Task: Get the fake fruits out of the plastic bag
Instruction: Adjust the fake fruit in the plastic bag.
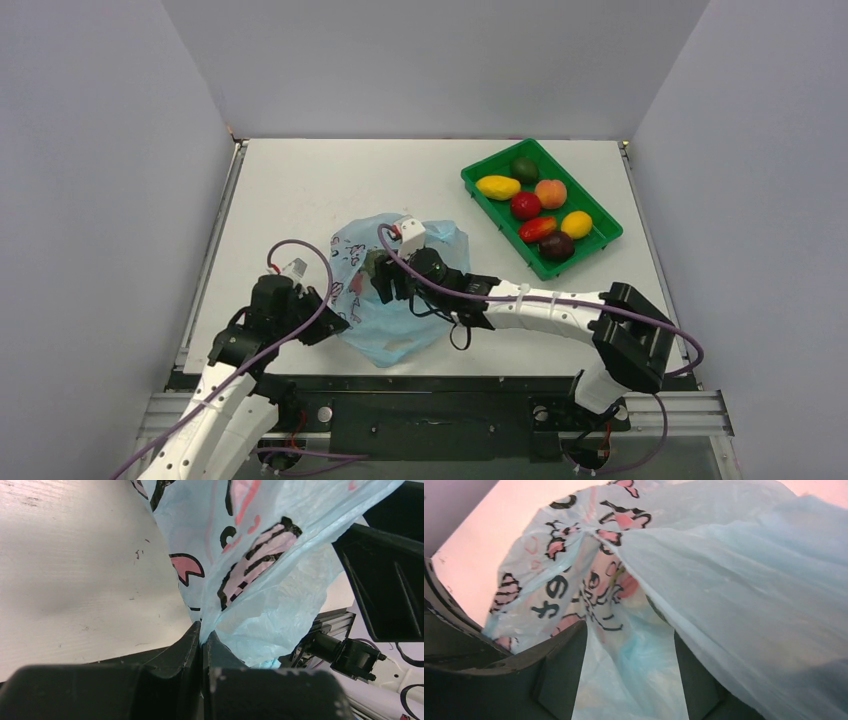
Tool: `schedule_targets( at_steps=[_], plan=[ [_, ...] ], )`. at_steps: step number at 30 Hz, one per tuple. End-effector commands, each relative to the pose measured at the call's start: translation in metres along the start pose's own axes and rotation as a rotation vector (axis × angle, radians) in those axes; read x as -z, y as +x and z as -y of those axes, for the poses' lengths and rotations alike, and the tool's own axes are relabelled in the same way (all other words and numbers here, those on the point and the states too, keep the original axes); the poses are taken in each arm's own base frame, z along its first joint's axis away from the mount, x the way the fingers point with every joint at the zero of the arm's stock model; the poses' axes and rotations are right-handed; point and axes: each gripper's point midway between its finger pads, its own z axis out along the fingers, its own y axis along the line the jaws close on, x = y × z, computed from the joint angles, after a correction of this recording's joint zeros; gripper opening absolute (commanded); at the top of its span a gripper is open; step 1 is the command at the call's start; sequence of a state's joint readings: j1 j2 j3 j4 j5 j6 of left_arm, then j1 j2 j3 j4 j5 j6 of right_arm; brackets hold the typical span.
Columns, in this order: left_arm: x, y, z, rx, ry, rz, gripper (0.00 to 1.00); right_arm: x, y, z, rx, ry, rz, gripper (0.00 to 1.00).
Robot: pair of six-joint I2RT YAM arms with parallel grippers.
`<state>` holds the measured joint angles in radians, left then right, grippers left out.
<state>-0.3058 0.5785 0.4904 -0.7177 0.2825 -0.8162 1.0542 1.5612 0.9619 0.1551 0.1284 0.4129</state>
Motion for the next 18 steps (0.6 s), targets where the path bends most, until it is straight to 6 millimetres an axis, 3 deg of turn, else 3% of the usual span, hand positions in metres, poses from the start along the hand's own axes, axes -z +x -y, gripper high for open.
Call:
schedule_targets(
  at_steps=[1, 4, 5, 8, 11, 12, 14, 18],
  plan=[
    [0.006, -0.007, 0.018, -0.038, 0.074, 0.032, 0.02, -0.012, 0.002, -0.027, -0.031, -0.019, -0.001, 0.60],
    [0.011, -0.007, 0.018, -0.053, 0.069, 0.028, 0.15, -0.011, 0.011, -0.052, -0.039, -0.079, -0.006, 0.58],
    [0.014, -0.008, 0.021, -0.061, 0.074, 0.032, 0.25, -0.010, 0.011, -0.055, -0.050, -0.090, 0.003, 0.58],
    [0.027, -0.009, 0.029, -0.079, 0.084, 0.031, 0.43, -0.005, 0.026, -0.058, -0.062, -0.110, -0.016, 0.58],
    [0.054, -0.024, 0.048, -0.149, 0.104, 0.088, 0.60, 0.000, 0.040, -0.050, -0.064, -0.095, -0.053, 0.57],
    [0.059, -0.027, 0.046, -0.160, 0.077, 0.095, 0.63, 0.003, 0.040, -0.048, -0.071, -0.092, -0.049, 0.57],
    [0.078, -0.044, 0.062, -0.224, 0.077, 0.152, 0.68, 0.009, 0.041, -0.046, -0.101, -0.086, -0.045, 0.57],
    [0.077, -0.071, 0.075, -0.360, 0.040, 0.169, 0.72, 0.019, 0.036, -0.042, -0.160, -0.068, -0.028, 0.57]
  ],
)
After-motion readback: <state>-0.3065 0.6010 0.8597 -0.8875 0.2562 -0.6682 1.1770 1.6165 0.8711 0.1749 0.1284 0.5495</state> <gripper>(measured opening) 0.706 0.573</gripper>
